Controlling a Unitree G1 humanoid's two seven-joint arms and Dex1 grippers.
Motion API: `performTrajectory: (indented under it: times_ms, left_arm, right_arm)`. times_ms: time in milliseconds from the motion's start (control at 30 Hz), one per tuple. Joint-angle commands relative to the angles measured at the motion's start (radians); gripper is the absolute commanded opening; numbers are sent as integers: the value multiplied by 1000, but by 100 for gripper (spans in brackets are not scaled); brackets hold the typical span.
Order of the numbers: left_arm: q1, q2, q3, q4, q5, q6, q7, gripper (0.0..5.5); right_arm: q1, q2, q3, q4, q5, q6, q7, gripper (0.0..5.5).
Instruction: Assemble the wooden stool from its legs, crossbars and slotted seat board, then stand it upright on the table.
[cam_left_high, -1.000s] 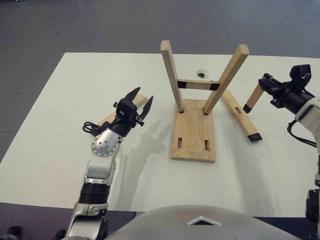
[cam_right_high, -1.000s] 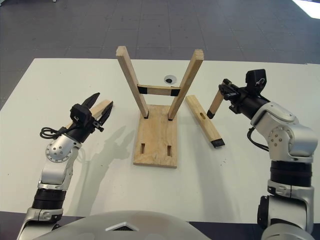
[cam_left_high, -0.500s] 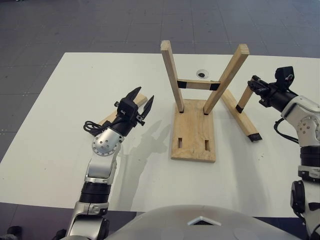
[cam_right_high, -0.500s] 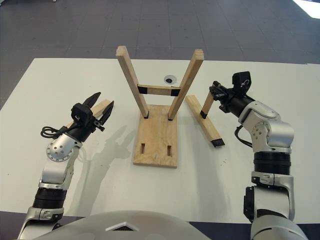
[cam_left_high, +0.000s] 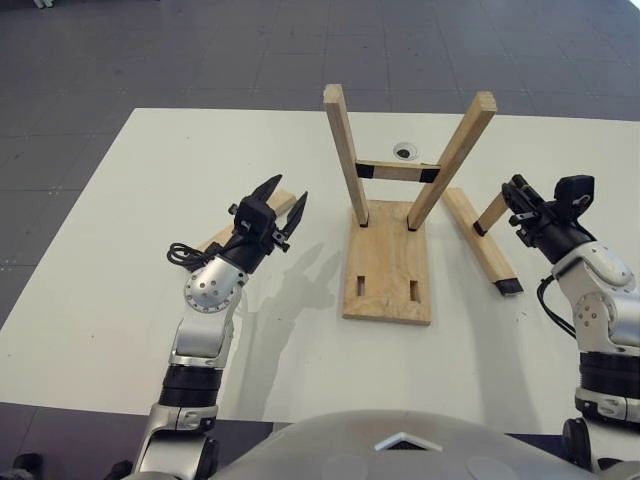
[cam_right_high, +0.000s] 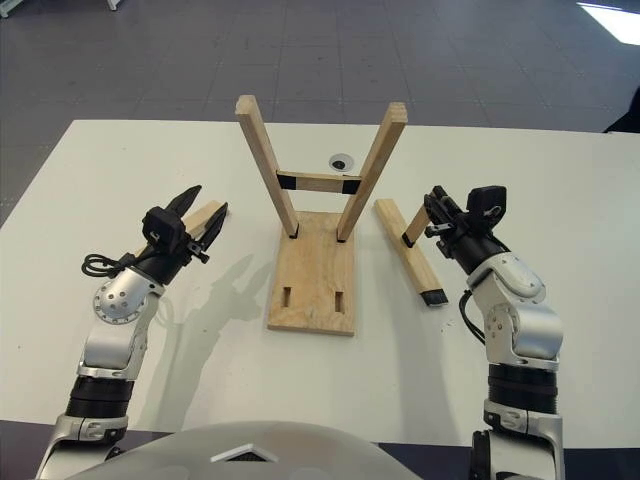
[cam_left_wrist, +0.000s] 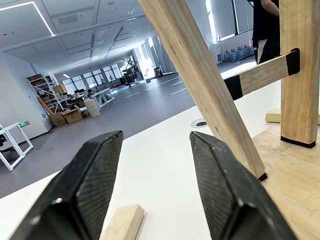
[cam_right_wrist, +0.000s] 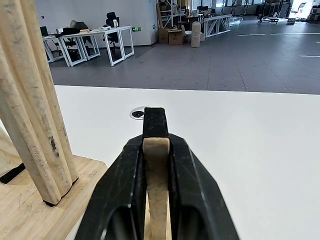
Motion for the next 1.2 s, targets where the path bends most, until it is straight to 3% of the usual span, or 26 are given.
performTrajectory:
  times_ms: [33, 500, 533, 733, 967, 1200]
  left_arm:
    - [-8, -1, 6, -5, 7, 10, 11, 245]
    - [-12, 6, 12, 8, 6, 0, 16, 245]
    - [-18, 9, 16, 15, 5, -1, 16, 245]
    - [-13, 11, 14, 19, 10, -10, 13, 245]
    - [-13, 25, 24, 36, 10, -24, 10, 245]
    - [-21, 21, 19, 41, 11, -22, 13, 245]
  right_arm:
    - [121, 23, 48, 42, -52, 51, -7, 39]
    - [8, -11, 36, -65, -57, 114, -60, 39]
    - [7, -8, 32, -71, -52, 116, -59, 76]
    - [-23, -14, -13, -173, -30, 170, -82, 158]
    - [-335, 65, -166, -311, 155, 369, -322, 158]
    - [-467, 208, -35, -202, -97, 352, -642, 158]
